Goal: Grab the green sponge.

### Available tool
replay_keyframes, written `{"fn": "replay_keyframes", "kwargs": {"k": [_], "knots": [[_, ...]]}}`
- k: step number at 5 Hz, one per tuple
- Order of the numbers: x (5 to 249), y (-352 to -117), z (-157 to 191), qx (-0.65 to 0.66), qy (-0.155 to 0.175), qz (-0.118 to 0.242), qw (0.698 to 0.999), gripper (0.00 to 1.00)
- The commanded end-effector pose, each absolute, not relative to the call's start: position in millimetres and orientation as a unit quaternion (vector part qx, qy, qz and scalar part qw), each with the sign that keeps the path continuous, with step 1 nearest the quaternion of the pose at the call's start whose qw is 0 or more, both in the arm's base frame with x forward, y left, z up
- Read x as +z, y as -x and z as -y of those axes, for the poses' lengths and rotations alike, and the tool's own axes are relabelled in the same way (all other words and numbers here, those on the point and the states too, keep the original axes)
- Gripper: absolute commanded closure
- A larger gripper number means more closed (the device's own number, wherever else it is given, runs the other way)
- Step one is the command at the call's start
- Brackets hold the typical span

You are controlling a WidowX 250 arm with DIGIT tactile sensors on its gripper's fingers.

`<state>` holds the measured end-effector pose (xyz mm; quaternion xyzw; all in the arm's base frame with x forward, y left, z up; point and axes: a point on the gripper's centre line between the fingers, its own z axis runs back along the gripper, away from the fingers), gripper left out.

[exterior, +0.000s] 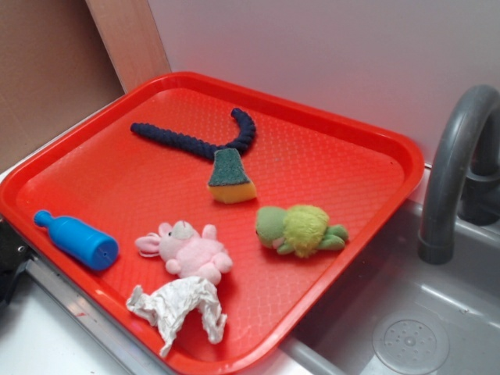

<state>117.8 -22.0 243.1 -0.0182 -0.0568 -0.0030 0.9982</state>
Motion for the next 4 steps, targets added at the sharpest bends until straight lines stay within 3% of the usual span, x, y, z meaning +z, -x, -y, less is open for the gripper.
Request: {"fn": "replay_keyframes", "kwargs": {"k": [1,2,3,4], "knots": [[243,-118,22,-0.003,0.018,0.057,0.998,0.00],[251,-139,19,0.125,0.059,0.051,0.989,0.00],[252,-163,27,0.185,0.078,0.058,0.978,0.00],[240,-182,33,0.233,0.094,0.045,0.967,0.00]]}}
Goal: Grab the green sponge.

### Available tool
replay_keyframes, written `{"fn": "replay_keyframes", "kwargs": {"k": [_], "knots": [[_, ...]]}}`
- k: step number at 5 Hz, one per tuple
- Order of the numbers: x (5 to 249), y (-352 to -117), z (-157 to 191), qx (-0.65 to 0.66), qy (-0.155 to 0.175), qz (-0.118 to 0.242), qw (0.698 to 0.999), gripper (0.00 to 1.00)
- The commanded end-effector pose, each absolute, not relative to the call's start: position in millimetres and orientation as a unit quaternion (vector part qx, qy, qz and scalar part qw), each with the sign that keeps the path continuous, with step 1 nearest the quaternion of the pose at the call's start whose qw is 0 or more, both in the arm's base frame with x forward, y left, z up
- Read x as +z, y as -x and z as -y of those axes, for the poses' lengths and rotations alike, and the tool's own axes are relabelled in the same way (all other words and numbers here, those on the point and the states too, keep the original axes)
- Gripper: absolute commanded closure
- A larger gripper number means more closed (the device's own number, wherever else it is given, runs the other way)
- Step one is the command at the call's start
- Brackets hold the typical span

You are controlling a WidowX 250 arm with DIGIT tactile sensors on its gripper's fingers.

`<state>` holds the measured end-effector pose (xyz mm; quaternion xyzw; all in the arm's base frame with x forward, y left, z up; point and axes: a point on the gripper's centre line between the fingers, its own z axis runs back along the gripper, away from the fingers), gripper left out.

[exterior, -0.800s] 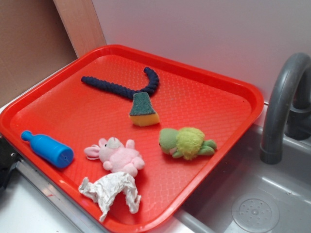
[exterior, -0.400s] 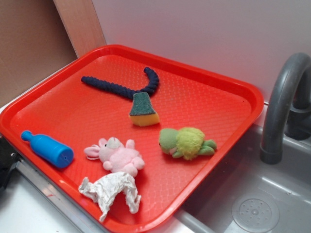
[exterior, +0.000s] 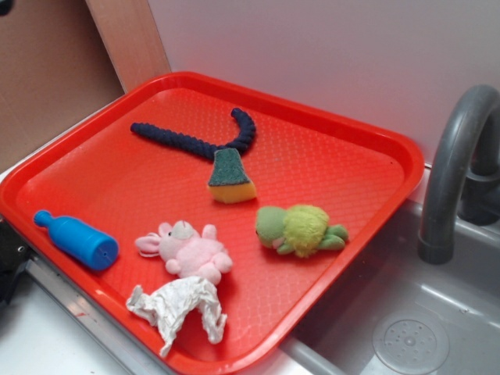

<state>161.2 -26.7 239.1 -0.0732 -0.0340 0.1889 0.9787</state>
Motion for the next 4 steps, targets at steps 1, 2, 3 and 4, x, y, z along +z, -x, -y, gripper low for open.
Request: {"fn": "replay_keyframes", "kwargs": {"k": [1,2,3,4], "knots": [[217,-202,45,0.280,0.104,0.045,0.953,0.00],[181,-224,65,0.286,0.117,0.031,0.951,0.00],[143,-242,78,0.291,0.136,0.024,0.947,0.00],[109,-262,89,0.297,0.131,0.023,0.945,0.00]]}}
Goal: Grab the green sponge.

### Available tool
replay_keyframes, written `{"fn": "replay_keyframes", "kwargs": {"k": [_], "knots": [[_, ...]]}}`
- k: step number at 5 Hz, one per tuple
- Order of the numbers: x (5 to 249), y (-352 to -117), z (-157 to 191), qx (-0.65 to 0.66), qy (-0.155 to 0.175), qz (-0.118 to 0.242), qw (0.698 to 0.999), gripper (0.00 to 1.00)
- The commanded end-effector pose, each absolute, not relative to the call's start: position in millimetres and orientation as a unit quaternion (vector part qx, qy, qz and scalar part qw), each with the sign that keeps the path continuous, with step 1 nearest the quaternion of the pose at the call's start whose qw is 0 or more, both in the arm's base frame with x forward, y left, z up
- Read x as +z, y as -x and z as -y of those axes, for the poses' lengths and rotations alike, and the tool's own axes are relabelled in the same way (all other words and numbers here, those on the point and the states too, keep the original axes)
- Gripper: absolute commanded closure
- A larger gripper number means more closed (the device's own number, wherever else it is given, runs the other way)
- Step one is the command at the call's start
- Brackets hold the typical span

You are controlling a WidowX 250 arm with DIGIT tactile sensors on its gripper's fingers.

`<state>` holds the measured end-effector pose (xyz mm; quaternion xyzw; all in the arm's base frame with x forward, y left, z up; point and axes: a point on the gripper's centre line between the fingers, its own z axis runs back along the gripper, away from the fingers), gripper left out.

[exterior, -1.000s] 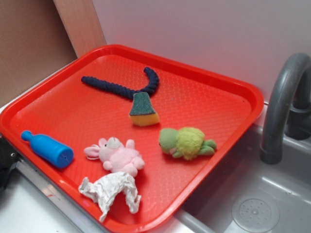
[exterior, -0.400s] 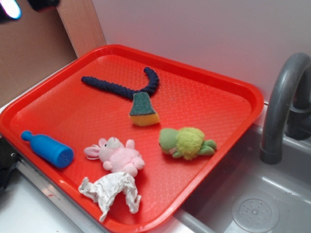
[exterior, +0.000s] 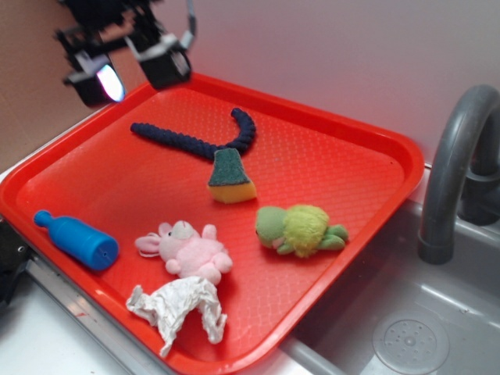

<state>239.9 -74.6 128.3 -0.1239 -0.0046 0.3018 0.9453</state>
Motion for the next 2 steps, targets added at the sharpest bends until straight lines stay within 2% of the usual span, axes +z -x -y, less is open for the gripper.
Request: {"fn": "replay_keyframes", "kwargs": {"k": [1,2], "knots": [[88,-279,98,0.310,0.142,0.016,0.940,0.00],[73,-287,110,0.306,0.137,0.016,0.942,0.00]]}}
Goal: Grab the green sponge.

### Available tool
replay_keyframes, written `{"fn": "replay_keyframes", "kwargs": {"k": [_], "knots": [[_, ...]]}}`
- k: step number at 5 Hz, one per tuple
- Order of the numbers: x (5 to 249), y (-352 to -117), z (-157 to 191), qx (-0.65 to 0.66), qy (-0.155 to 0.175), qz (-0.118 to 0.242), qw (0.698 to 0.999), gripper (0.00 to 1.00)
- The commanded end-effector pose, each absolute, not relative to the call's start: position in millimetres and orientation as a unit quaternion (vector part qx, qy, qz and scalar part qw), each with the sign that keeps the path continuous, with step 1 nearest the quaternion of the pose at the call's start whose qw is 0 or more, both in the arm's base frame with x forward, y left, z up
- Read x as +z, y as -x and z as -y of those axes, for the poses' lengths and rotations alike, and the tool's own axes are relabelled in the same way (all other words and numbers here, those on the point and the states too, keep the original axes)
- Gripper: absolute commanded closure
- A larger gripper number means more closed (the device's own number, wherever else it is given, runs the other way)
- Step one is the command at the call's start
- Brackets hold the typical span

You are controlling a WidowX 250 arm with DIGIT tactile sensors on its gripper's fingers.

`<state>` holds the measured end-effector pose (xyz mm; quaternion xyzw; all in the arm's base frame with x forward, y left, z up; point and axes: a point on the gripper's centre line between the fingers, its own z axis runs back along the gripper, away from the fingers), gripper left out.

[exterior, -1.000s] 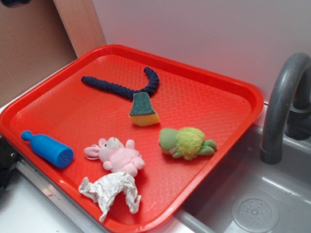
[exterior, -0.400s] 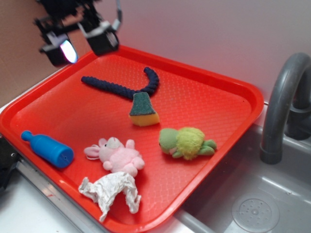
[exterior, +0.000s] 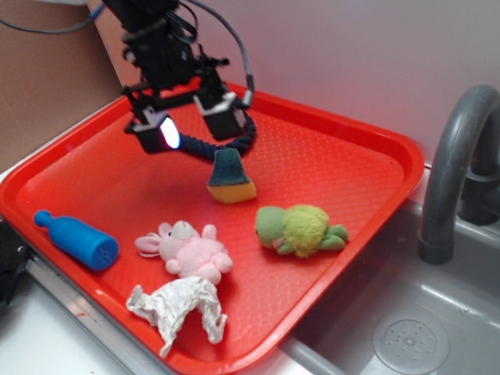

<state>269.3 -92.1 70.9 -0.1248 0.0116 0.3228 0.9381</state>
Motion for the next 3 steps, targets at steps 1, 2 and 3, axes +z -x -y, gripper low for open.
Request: {"fn": "replay_keyframes", "kwargs": {"k": [1,2,3], "knots": [[56,-289,121,0.301,0.152,0.003,0.942,0.00],[45,-285,132,0.291,0.139,-0.007,0.946,0.00],[45,-279,132,0.292,0.108,0.004,0.950,1.00]]}}
